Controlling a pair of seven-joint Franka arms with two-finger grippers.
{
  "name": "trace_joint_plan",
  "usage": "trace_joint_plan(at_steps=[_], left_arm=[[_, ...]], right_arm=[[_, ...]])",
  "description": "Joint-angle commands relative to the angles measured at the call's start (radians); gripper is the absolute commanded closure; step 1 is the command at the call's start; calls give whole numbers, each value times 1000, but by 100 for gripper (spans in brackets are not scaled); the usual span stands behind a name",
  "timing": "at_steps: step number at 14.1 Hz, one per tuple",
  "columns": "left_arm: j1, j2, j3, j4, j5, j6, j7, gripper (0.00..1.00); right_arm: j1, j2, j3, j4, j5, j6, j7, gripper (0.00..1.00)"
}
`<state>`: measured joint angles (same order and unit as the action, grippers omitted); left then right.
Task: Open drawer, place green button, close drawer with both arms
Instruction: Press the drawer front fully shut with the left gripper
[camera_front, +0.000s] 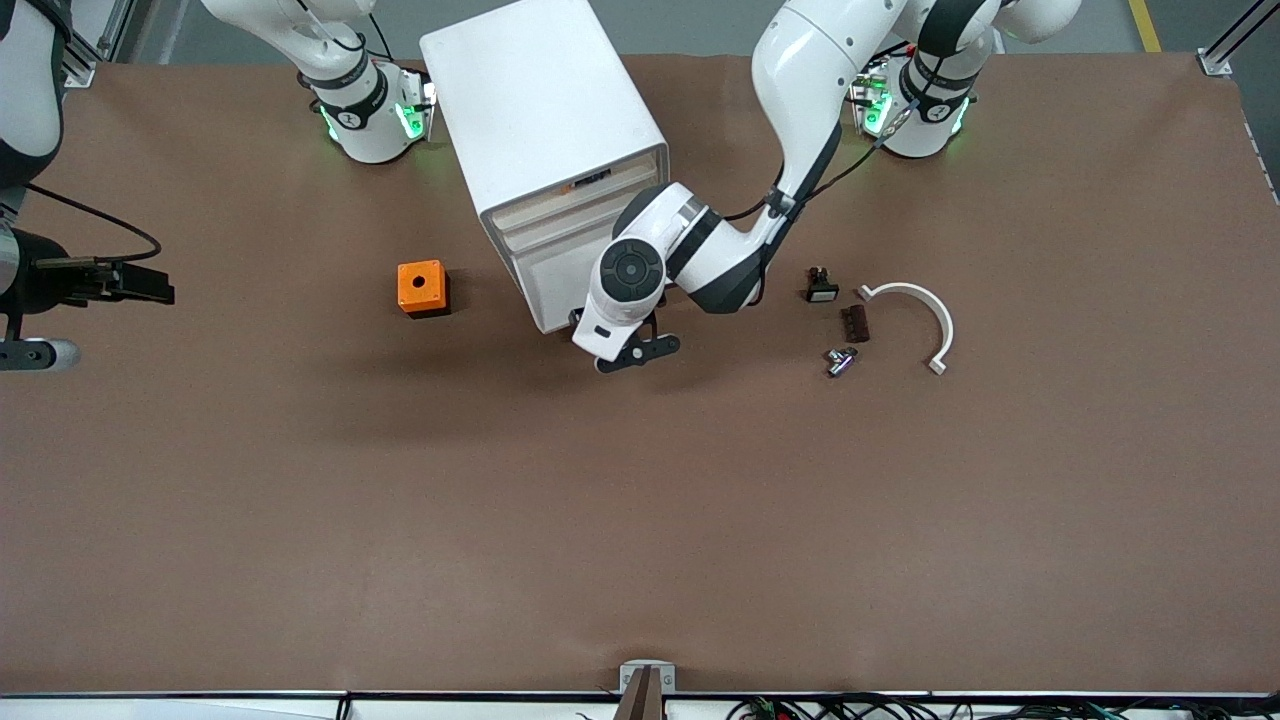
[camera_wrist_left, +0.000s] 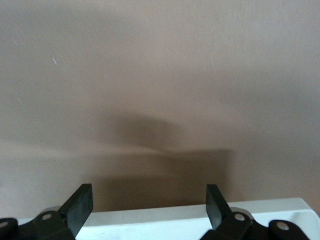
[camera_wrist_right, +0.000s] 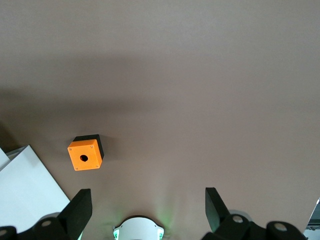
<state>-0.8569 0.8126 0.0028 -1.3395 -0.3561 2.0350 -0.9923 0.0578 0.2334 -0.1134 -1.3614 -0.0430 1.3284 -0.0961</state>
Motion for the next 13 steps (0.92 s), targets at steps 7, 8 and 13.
trace_joint_plan(at_steps=[7, 8, 13], left_arm=[[-97, -1, 5, -21, -164, -1, -6, 0], [-103, 5, 5, -21, -170, -1, -6, 0], [-106, 7, 5, -29, -170, -1, -6, 0]], right_arm=[[-47, 1, 21, 67, -6, -15, -2, 0], [-49, 0, 21, 68, -6, -15, -2, 0], [-50, -3, 23, 91, -3, -18, -2, 0]])
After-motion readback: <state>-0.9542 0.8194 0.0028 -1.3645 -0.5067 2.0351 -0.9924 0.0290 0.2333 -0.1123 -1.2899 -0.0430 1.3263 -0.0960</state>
